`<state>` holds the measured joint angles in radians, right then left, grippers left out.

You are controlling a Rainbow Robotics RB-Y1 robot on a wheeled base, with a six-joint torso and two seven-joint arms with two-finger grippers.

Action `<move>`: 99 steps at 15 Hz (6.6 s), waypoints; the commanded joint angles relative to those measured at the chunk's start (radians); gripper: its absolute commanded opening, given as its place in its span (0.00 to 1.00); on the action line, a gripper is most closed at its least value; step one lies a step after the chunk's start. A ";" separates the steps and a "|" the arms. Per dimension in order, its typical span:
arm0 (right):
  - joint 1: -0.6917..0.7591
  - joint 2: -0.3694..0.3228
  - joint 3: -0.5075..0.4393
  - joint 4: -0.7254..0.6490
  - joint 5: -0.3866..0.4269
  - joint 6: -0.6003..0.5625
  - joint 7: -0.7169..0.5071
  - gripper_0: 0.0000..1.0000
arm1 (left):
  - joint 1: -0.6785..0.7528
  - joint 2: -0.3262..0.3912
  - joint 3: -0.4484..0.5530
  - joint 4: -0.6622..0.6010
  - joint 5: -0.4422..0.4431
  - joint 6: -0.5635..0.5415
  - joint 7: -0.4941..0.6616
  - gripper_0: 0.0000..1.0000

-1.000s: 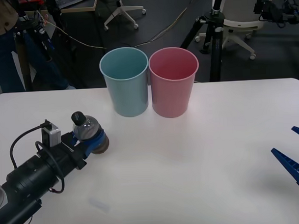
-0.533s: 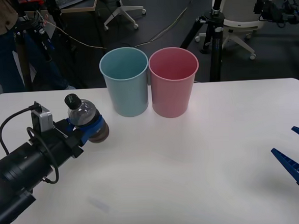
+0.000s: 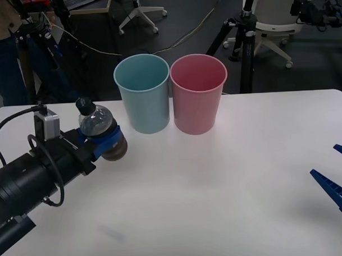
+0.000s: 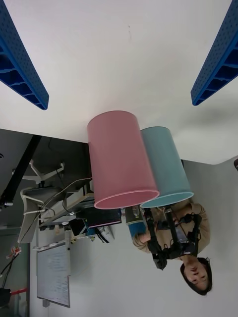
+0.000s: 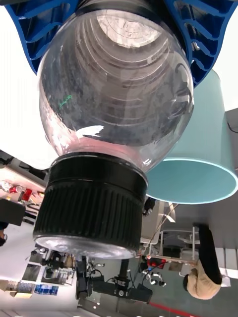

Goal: Grasp the object on the table and drop it into the matching bin: aluminum can to the light blue bin, PET bottle to the pink bin.

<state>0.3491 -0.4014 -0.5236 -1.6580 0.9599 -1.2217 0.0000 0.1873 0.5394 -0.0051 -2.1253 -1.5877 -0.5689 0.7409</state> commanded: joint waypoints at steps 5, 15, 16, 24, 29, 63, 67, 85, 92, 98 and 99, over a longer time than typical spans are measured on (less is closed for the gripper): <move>0.000 0.000 0.000 0.000 0.000 0.000 0.000 1.00 | -0.092 0.146 -0.029 -0.134 -0.029 0.000 0.267 0.00; 0.000 0.000 0.000 0.000 0.000 0.000 0.000 1.00 | -0.644 0.156 -0.276 0.126 -0.115 -0.006 0.497 0.00; 0.000 0.000 0.000 0.000 0.000 0.000 0.000 1.00 | -0.687 0.132 -0.288 0.171 -0.115 -0.008 0.496 0.00; 0.000 0.000 0.000 0.000 0.000 0.000 0.000 1.00 | -0.997 -0.050 -0.351 0.577 -0.140 -0.008 0.403 0.00; 0.000 0.000 0.000 0.000 0.000 0.000 0.000 1.00 | -1.097 -0.130 -0.358 0.769 -0.207 0.014 0.382 0.00; 0.000 0.000 0.000 0.000 0.000 0.000 0.000 1.00 | -1.141 -0.272 -0.360 0.915 -0.321 0.041 0.367 1.00; 0.000 0.000 0.000 0.000 0.000 0.000 0.000 1.00 | -1.141 -0.257 -0.360 0.904 -0.268 0.040 0.344 1.00; 0.000 0.000 0.000 0.000 0.000 0.000 0.000 1.00 | -1.046 0.314 -0.544 0.670 0.672 -0.060 -0.140 1.00; 0.000 0.000 0.000 0.000 0.000 0.000 0.000 1.00 | -0.713 0.427 -0.302 0.403 0.676 -0.062 -0.181 1.00; 0.000 0.000 0.000 0.000 0.000 0.000 0.000 1.00 | -0.335 0.424 0.033 0.219 0.591 -0.175 -0.213 1.00; 0.000 0.000 0.000 0.000 0.000 0.000 0.000 1.00 | -0.281 0.406 0.083 0.203 0.589 -0.206 -0.221 1.00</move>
<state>0.3491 -0.4014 -0.5236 -1.6581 0.9600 -1.2217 0.0000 -0.1325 0.9570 0.0421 -1.9100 -0.9963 -0.7540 0.5256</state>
